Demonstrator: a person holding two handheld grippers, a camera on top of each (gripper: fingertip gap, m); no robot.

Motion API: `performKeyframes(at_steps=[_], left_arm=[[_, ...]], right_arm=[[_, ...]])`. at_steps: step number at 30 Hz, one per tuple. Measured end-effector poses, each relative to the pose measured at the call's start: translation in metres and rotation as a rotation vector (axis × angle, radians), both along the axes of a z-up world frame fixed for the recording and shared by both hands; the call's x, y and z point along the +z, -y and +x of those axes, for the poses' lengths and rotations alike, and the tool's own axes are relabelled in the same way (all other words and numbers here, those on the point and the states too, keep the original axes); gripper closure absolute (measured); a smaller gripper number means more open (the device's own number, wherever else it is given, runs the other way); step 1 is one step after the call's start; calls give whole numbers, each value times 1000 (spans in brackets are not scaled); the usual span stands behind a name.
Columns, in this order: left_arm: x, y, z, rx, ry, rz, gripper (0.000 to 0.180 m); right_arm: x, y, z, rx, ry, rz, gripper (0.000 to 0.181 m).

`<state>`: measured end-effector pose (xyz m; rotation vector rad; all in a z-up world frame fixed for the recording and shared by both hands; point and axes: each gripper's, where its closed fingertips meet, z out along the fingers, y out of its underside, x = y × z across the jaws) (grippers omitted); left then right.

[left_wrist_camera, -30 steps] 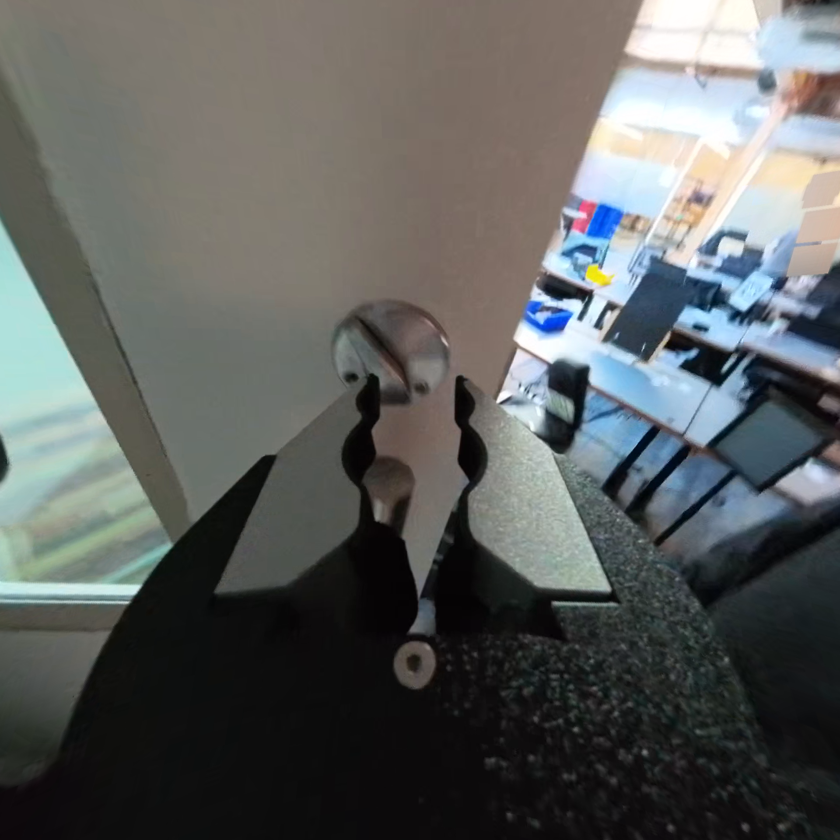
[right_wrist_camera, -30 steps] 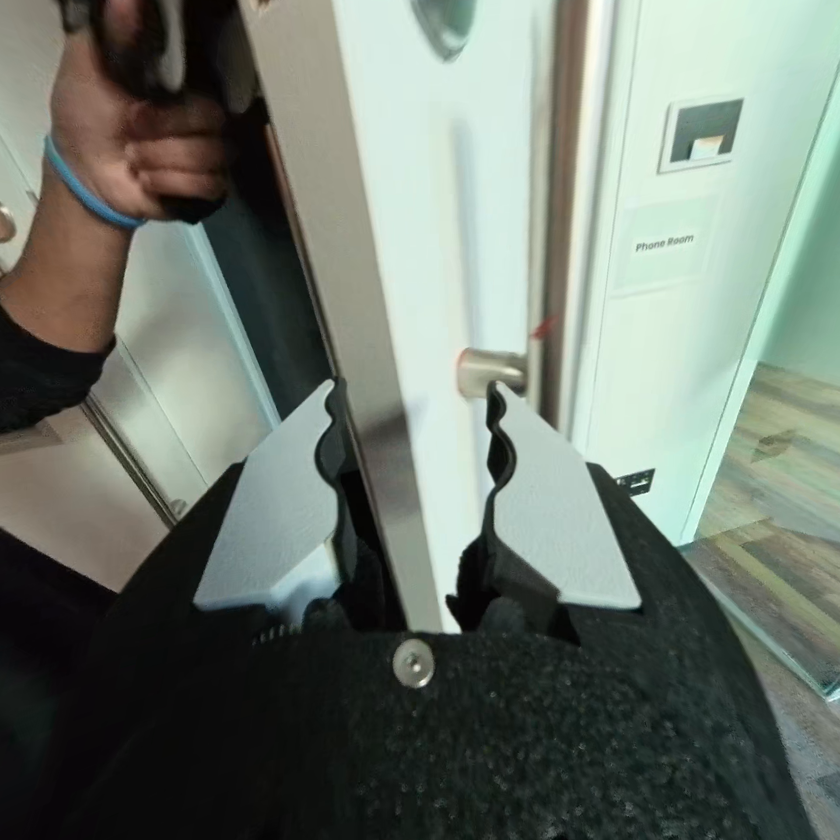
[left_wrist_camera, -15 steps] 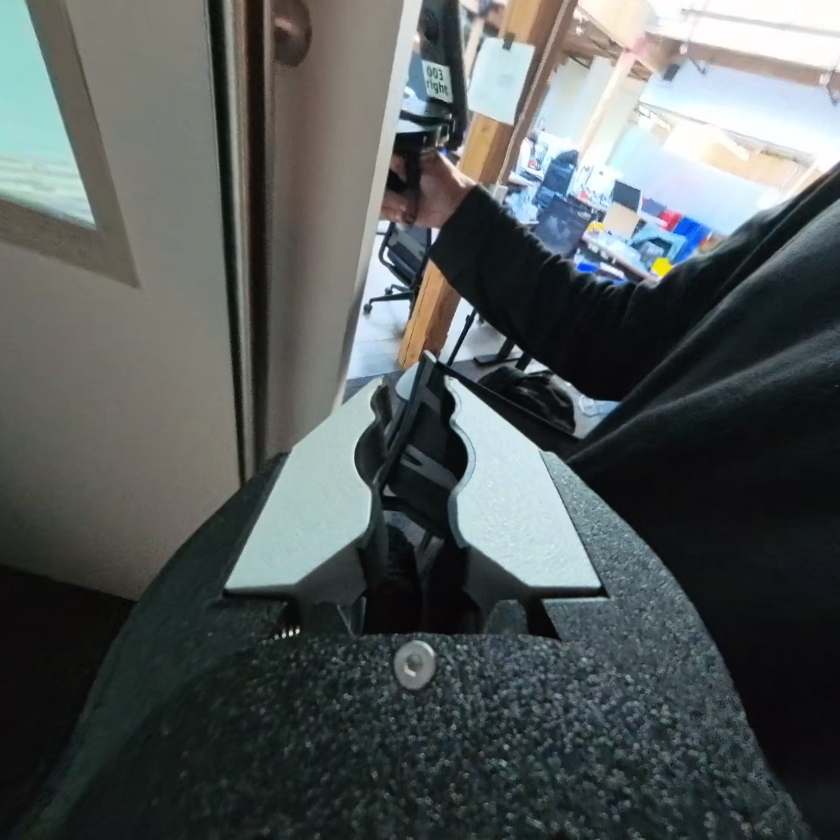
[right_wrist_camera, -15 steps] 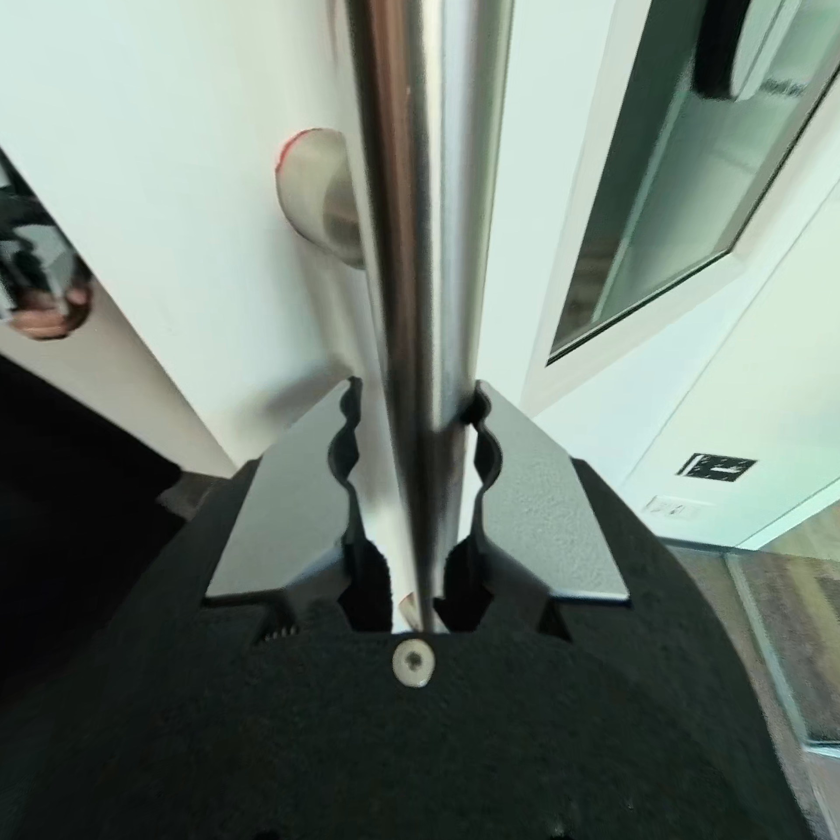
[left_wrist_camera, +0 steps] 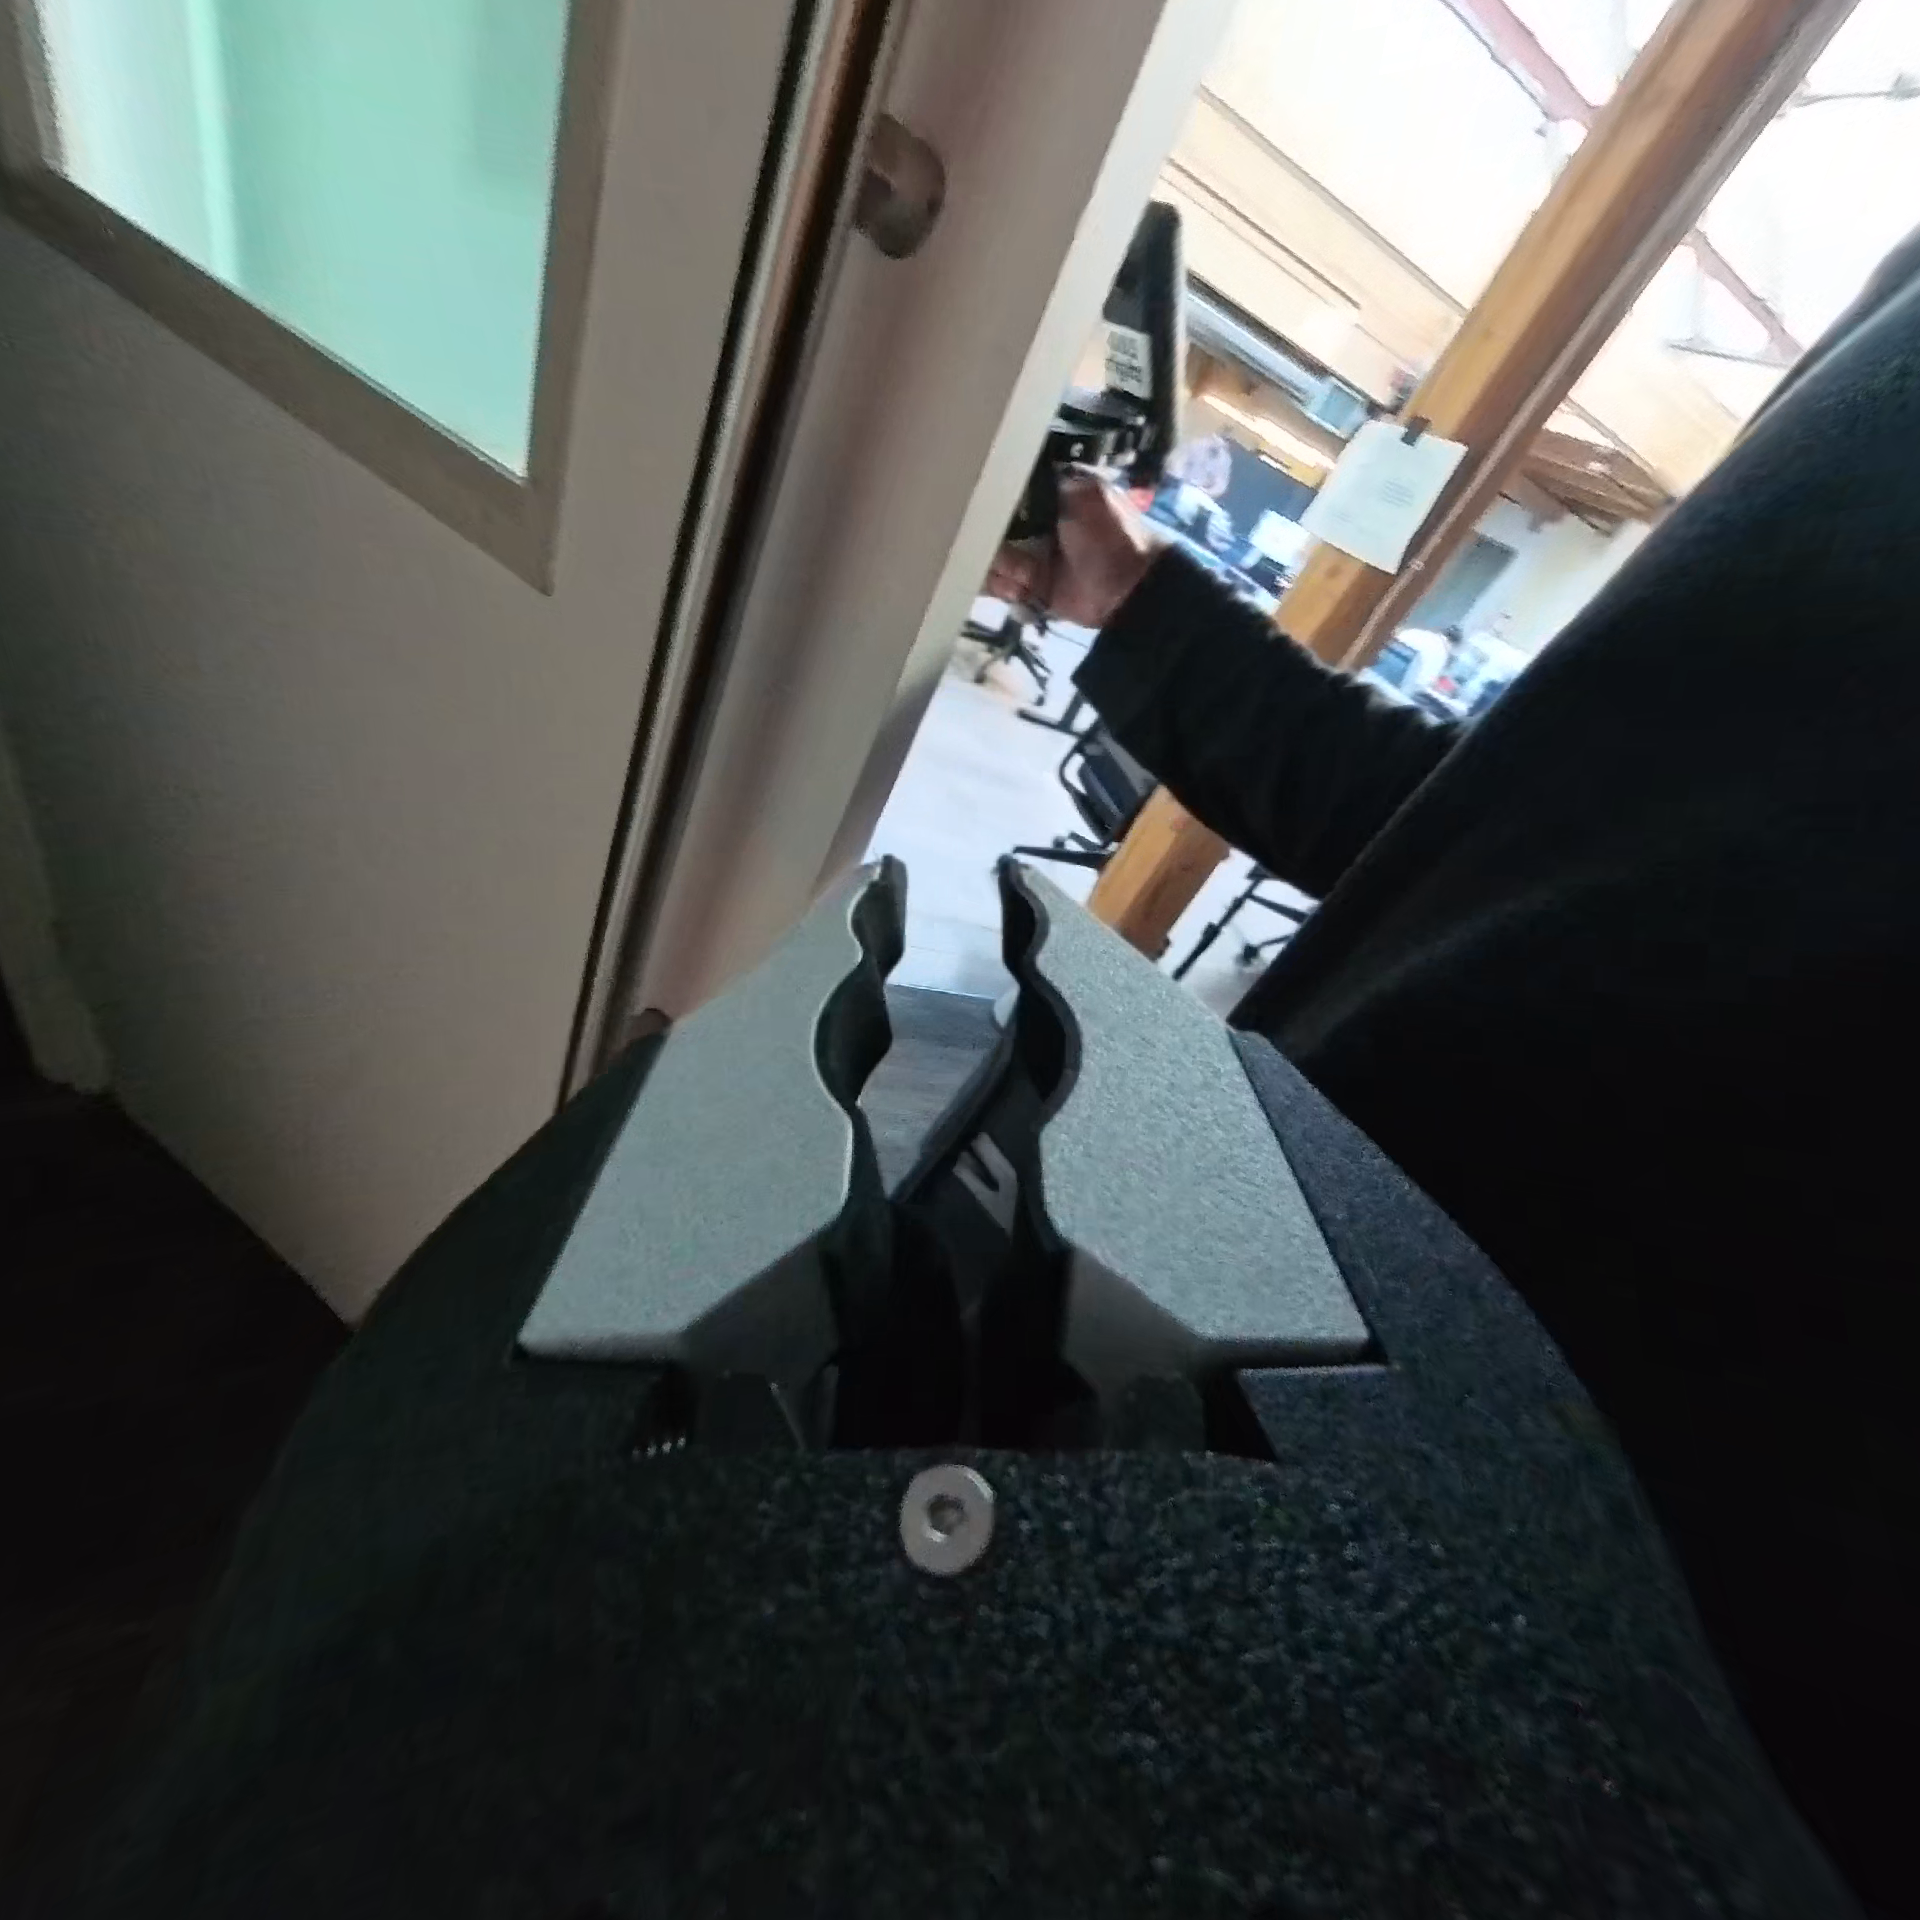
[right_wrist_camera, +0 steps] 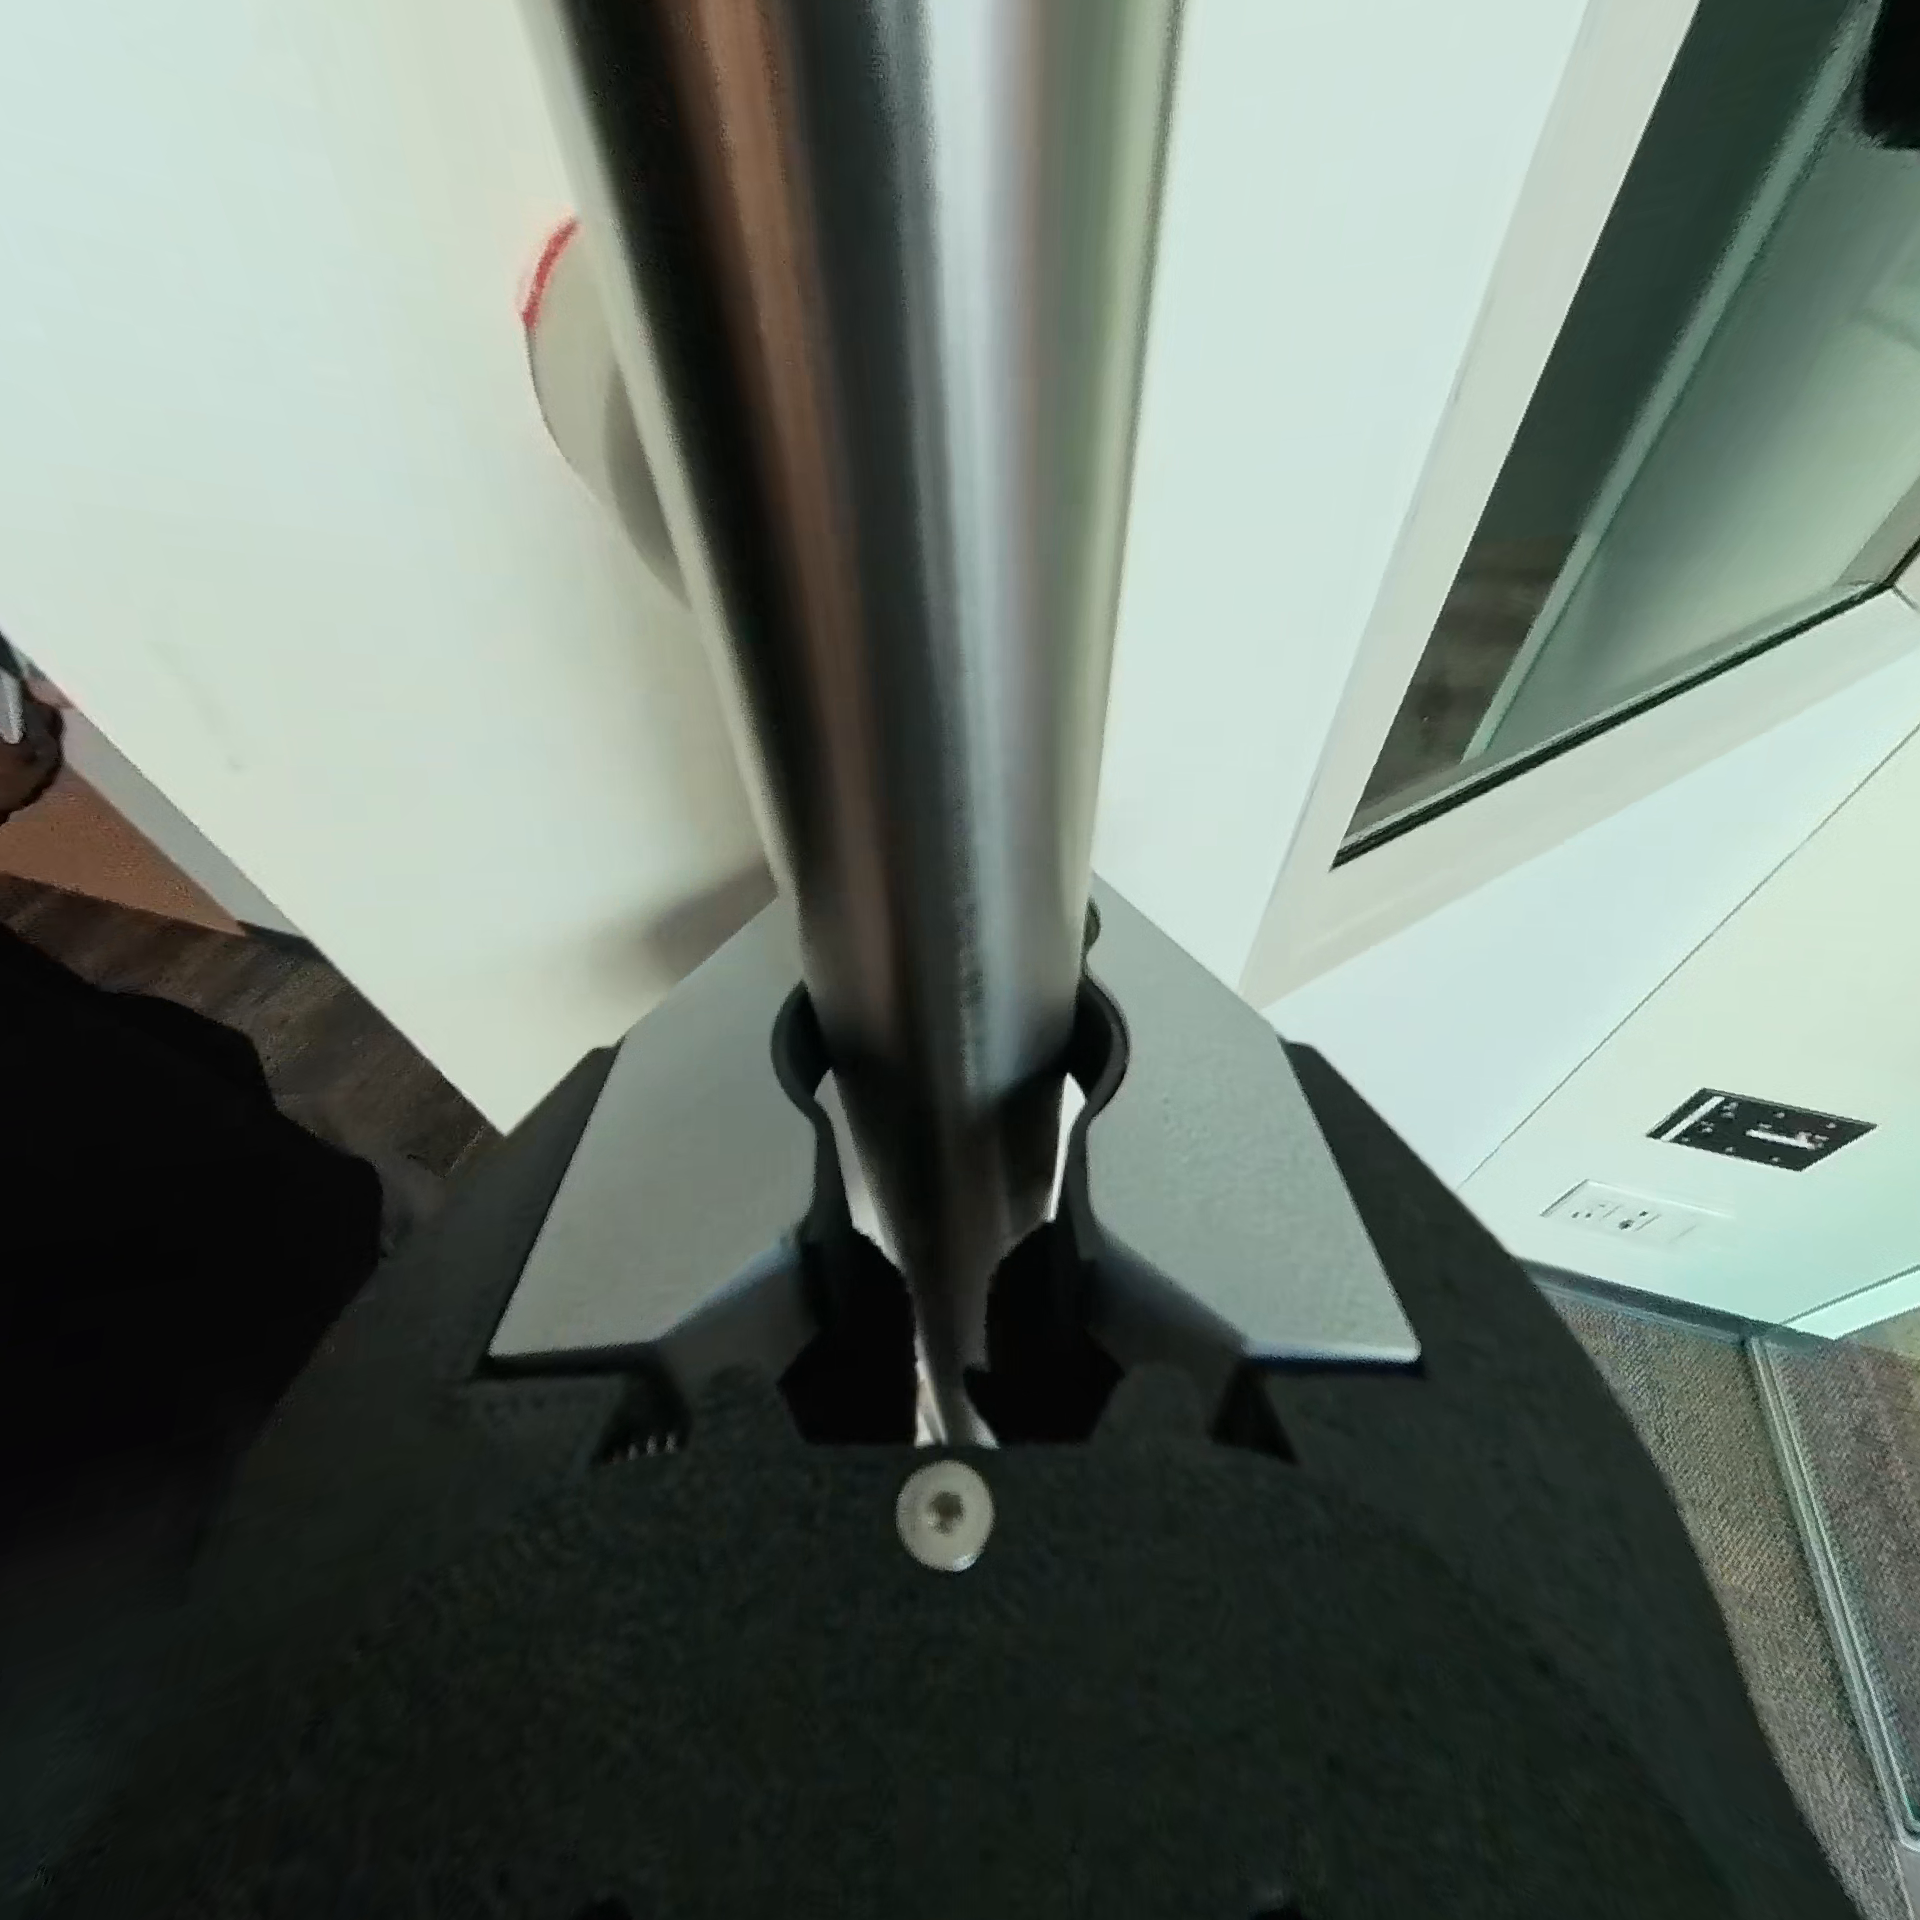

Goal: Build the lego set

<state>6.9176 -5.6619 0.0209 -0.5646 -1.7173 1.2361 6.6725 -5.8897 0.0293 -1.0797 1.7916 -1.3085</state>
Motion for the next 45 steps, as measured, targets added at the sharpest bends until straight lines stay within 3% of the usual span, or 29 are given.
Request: performKeyframes(at_steps=[7,28,35,45], left_arm=[[3,-10,21,129,-44,-4,165],[-7,45,72,69,-69,58,165],[-8,52,97,67,-51,45,165],[-17,45,167,181,0,40,165]], right_arm=[[-3,-3,22,28,-41,34,143],[-1,-2,184,-24,-121,10,142],[3,4,257,75,-64,-6,142],[3,36,350,22,-63,-69,143]])
